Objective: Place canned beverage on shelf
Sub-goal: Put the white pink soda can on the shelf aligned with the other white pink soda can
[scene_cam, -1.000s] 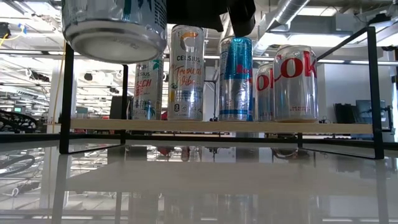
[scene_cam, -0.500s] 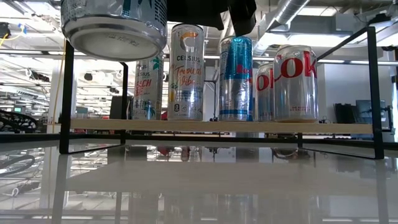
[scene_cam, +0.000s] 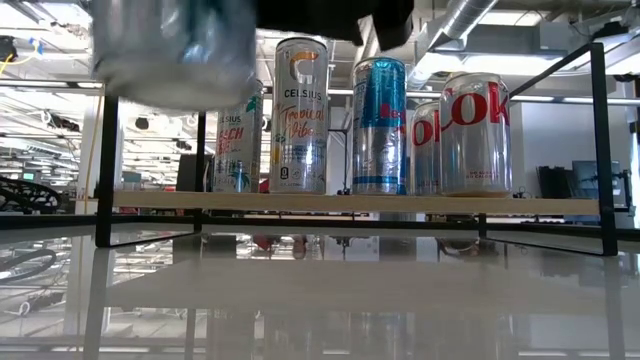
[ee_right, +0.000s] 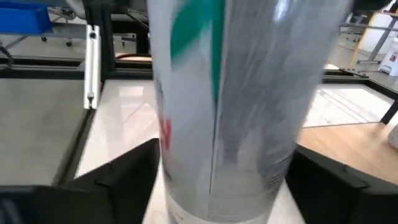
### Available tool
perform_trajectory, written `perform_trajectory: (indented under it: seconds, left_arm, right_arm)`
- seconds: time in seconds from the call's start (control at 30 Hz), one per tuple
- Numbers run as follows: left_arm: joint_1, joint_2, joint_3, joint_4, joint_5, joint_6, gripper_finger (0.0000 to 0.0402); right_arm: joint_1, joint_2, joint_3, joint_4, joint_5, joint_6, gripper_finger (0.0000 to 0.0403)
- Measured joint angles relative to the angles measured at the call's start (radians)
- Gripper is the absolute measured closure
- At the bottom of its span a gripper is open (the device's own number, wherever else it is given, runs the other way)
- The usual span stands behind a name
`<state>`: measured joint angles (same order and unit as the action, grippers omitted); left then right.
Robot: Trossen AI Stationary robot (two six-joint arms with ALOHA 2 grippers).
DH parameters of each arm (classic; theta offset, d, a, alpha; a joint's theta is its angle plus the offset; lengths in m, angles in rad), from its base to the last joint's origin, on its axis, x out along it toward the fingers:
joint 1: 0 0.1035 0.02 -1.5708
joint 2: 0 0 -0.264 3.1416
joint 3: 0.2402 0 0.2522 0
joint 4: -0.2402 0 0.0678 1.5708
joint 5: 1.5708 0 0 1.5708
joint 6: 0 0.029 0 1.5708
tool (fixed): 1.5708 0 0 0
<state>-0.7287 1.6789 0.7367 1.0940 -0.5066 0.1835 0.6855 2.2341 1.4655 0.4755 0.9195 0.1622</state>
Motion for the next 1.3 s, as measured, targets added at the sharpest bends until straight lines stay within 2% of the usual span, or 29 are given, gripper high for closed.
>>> perform_trajectory:
  seconds: [0.1, 0.17, 0.27, 0.43, 0.53, 0.73, 1.1, 1.3]
  left_arm:
    - [-0.007, -0.015, -0.003, -0.031, 0.004, 0.019, 0.0168]
    - [-0.012, -0.045, -0.003, -0.049, 0.001, 0.035, 0.0168]
    - [-0.020, -0.092, 0.000, -0.109, 0.001, 0.040, 0.0168]
    - [-0.038, -0.135, -0.001, -0.227, -0.001, 0.040, 0.0168]
    - [-0.050, -0.140, -0.001, -0.266, -0.002, 0.033, 0.0168]
    - [-0.052, -0.139, -0.001, -0.297, 0.001, 0.016, 0.0168]
    - [-0.053, -0.139, -0.001, -0.301, 0.011, -0.016, 0.0168]
    - [-0.059, -0.138, -0.004, -0.336, 0.012, -0.052, 0.0168]
  right_arm:
    - [0.007, -0.009, 0.002, -0.006, 0.000, -0.003, 0.0022]
    - [0.012, -0.024, 0.002, -0.055, 0.000, 0.007, 0.0012]
    - [0.025, -0.067, 0.002, -0.191, 0.025, 0.082, 0.0017]
    - [0.052, -0.118, 0.002, -0.449, 0.026, 0.323, 0.0028]
    - [0.072, -0.119, 0.001, -0.535, 0.018, 0.451, 0.0029]
    - [0.096, -0.119, 0.000, -0.566, -0.043, 0.568, 0.0029]
    - [0.060, -0.069, -0.001, -0.559, -0.066, 0.573, 0.0028]
    - [0.006, -0.041, -0.001, -0.540, -0.254, 0.589, 0.0028]
